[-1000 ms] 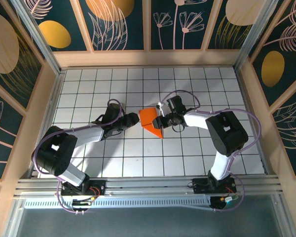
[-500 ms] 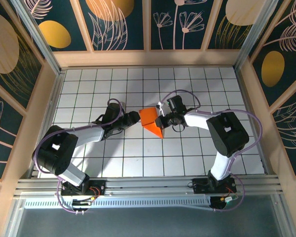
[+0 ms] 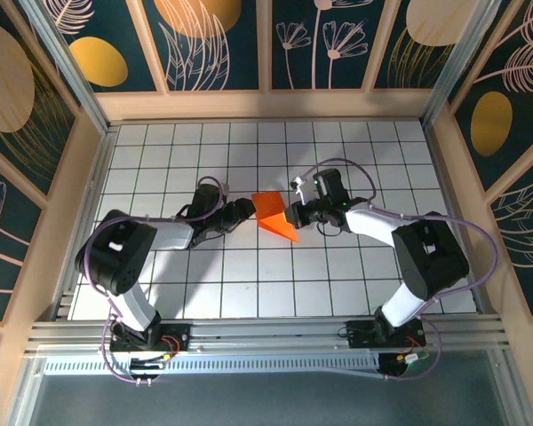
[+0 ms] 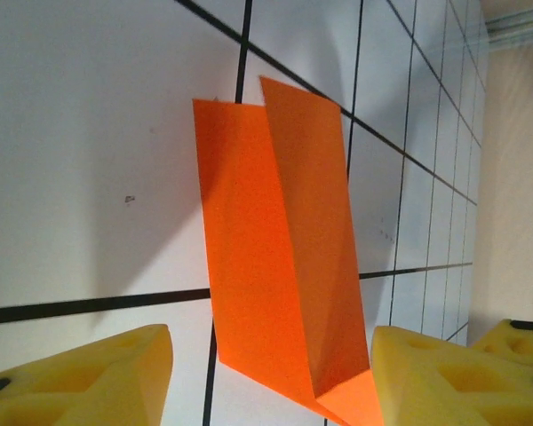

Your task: Fold a paper plane with a square sheet of paper (fold left side to right side)

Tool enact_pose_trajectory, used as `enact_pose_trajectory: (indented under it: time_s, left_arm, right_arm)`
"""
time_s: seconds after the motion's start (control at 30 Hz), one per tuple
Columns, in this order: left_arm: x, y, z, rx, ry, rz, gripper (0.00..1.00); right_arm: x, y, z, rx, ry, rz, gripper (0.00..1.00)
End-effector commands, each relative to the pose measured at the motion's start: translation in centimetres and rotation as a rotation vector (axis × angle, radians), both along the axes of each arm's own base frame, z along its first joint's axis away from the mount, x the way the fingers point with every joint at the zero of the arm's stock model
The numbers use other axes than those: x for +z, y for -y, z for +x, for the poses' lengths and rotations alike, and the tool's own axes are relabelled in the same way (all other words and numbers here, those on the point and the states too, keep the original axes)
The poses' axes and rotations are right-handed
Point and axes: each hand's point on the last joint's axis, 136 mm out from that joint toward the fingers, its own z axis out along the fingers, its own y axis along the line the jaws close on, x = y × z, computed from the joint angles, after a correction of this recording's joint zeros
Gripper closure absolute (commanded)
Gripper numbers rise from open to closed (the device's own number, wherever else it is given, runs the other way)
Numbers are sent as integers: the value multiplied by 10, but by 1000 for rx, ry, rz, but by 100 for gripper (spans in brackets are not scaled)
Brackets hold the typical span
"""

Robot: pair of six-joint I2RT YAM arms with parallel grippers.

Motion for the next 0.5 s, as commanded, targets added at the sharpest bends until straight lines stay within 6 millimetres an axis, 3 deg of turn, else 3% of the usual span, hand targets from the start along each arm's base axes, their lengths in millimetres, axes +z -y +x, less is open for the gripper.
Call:
enact_pose_trajectory:
  time_s: [0.0,0.3,0.47]
  left_arm:
    - [9,14,11,-35,21,-67,42]
    - [-1,28,24,-72,8,-80,51]
    - [-6,30,29,-74,6,-78,69]
  right_arm:
    - [15,0,-1,1,23,47,100]
    - [16,1,-1,-2,19,59,100]
    - [12,4,-1,-13,13,49,100]
